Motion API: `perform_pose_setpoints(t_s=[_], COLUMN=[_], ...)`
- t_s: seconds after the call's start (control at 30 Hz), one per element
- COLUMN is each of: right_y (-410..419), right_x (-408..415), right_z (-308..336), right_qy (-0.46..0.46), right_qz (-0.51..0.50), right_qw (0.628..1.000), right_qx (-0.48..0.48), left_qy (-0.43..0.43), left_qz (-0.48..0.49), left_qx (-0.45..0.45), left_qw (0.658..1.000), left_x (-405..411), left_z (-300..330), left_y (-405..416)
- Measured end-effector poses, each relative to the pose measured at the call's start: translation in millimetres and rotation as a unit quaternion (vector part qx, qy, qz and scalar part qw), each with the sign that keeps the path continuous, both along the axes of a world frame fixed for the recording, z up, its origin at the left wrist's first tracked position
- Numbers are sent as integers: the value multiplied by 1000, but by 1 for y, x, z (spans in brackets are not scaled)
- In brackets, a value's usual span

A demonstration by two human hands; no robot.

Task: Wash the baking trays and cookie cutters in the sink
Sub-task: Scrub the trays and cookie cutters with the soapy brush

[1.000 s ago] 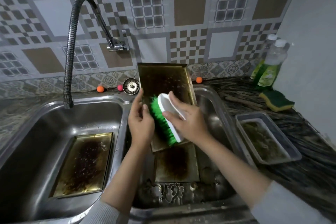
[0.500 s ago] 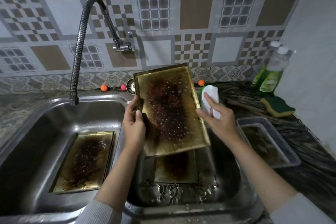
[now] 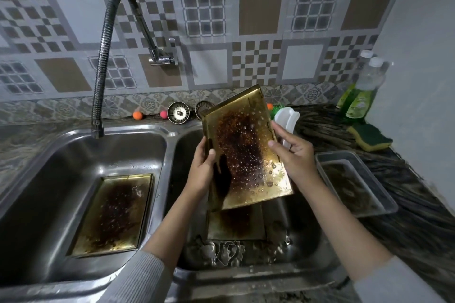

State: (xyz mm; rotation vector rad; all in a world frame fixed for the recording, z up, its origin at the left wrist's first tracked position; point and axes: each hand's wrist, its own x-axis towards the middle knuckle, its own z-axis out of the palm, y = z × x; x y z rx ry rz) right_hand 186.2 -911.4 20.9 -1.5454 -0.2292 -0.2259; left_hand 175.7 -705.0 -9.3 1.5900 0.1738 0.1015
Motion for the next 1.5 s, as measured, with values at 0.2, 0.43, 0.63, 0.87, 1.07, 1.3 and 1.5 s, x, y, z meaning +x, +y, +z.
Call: perform_pose_setpoints(t_s=[0.2,0.43,0.63,0.87,1.07,1.3,1.5], right_y=[-2,6,9,15,4,24,30], right_x=[-4,-14,-19,-16,14,18,7], right_z=[-6,-14,-17,-14,-10,-12,-3], right_qy=[-6,-58,-89,-62,-36,-86,-54], right_qz=[-20,14,9,-7,-161,-124,-179], right_qw=[995,964,949,983,975,966,965], right_qx=[-100,-258,-301,-175,-152,-208,-185], left_qy=[-48,7,-10,-35,-88,-79,-95], left_qz=[-26,-189,-40,62,21,36,18], left_qx=[155,139,90,-61,-70,-91,-129], left_qw=[986,972,995,996,993,992,987], left_x=[16,34,35,35,28,27,27], left_z=[30,61,50,47,44,43,54], left_y=[-18,-46,-45,-35,-24,-27,-24])
